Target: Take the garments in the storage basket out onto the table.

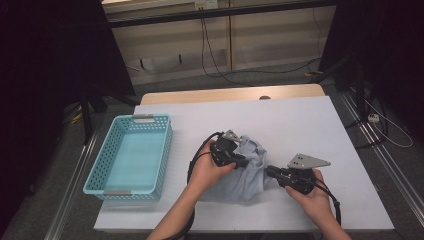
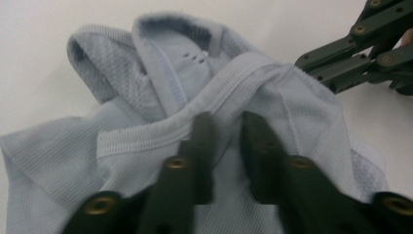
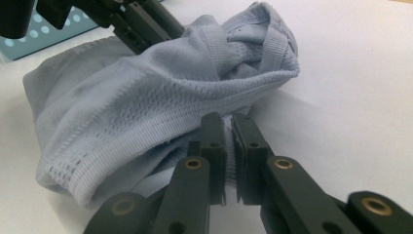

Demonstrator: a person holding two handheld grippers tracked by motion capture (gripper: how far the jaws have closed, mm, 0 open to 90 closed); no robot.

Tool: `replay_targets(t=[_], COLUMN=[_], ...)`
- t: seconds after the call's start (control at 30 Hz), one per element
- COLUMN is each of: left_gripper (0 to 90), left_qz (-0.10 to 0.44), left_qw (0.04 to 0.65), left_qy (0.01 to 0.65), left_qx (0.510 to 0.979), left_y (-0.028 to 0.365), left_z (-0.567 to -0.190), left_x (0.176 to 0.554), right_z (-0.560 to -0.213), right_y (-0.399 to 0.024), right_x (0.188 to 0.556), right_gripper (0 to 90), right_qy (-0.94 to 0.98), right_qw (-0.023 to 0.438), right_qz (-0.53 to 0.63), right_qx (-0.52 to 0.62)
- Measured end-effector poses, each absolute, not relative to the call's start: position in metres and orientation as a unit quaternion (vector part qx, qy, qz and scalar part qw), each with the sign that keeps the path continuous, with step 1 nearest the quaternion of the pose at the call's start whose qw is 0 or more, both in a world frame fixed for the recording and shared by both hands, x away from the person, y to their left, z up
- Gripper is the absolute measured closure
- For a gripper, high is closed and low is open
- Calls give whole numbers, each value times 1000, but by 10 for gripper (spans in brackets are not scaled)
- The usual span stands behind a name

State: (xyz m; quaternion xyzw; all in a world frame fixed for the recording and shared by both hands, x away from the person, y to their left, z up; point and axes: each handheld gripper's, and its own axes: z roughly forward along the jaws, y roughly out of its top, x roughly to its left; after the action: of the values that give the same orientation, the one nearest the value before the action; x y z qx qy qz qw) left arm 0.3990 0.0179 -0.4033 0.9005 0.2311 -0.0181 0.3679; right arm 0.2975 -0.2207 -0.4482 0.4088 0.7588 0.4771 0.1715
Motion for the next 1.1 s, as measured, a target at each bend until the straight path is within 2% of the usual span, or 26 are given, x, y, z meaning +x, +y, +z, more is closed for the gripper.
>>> replay_targets(t=[0.07,0.1,0.43,0.7,0.83,0.9,0.97,1.03,1.1], left_gripper=[884,890,899,899,900,900,900,900,900], left_qz=[-23,-28,-16,-22,-20,-21,-22,-23,-26], left_qw=[370,373,372,365,361,359,359,355,354], left_qy=[240,244,279,303,311,313,315,318,320], left_qx=[897,895,885,880,879,879,878,879,879], left_y=[23,26,65,89,98,101,103,106,108], left_z=[-402,-401,-387,-392,-394,-395,-396,-398,-400], left_x=[400,400,393,388,383,380,378,375,373], right_z=[-448,-447,-451,-448,-444,-443,-442,-441,-441], right_y=[-221,-222,-225,-223,-216,-213,-211,-208,-204], right_x=[297,297,303,309,317,321,325,330,337], right_gripper=[853,853,853,836,783,714,700,598,539], right_qy=[759,759,773,768,767,771,767,765,767], right_qw=[172,172,171,161,169,186,184,187,187], right_qz=[476,476,450,454,451,440,445,446,443], right_qx=[409,409,414,422,423,422,424,426,426])
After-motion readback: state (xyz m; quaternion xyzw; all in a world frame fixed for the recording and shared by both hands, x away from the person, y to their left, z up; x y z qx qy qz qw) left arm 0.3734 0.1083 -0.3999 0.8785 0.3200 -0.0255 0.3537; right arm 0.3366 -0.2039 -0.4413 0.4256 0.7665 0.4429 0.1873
